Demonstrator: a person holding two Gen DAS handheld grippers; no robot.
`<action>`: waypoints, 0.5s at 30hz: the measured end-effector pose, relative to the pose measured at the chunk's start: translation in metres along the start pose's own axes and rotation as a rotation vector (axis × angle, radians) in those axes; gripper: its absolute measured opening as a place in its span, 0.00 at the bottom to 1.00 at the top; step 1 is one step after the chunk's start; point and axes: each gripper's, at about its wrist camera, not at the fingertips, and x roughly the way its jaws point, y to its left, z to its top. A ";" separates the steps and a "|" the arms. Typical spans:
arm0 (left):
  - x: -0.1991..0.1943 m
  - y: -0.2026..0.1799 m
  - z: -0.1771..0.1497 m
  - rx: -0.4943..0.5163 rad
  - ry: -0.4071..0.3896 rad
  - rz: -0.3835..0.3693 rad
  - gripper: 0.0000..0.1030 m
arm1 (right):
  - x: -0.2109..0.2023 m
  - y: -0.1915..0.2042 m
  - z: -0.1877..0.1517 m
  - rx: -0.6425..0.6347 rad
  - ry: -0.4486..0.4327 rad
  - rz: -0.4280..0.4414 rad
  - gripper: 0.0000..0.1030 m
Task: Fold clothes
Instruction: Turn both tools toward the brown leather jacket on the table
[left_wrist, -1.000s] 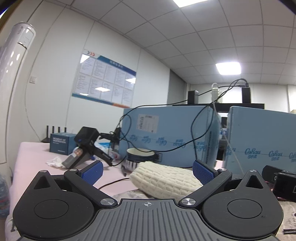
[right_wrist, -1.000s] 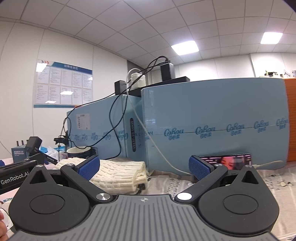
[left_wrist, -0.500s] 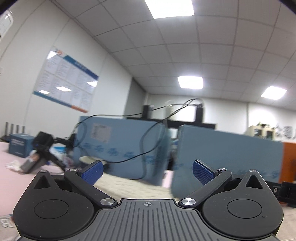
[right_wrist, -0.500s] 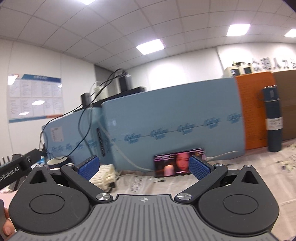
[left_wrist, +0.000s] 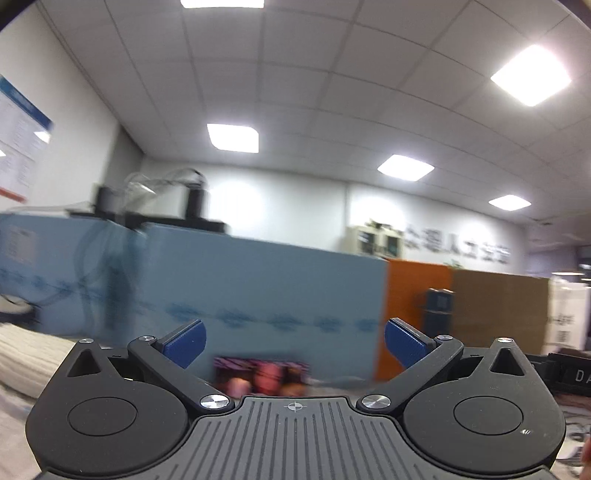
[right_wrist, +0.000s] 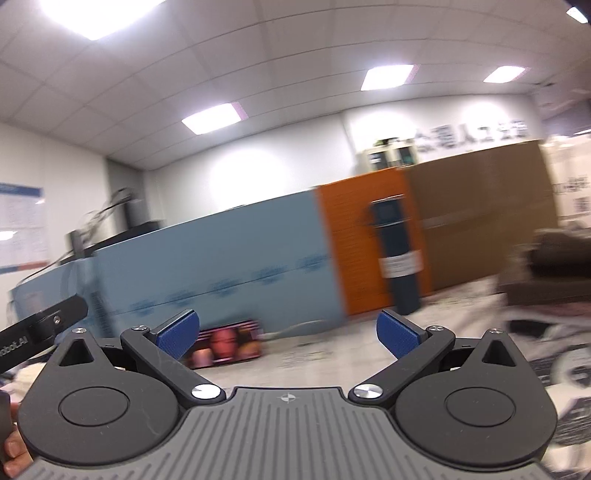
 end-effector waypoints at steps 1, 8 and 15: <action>0.007 -0.006 -0.001 -0.011 0.024 -0.044 1.00 | -0.003 -0.013 0.003 -0.007 -0.007 -0.038 1.00; 0.052 -0.051 -0.020 -0.061 0.202 -0.293 1.00 | -0.013 -0.112 0.024 -0.102 -0.002 -0.319 1.00; 0.083 -0.093 -0.036 -0.089 0.278 -0.400 1.00 | 0.010 -0.186 0.045 -0.142 0.017 -0.514 1.00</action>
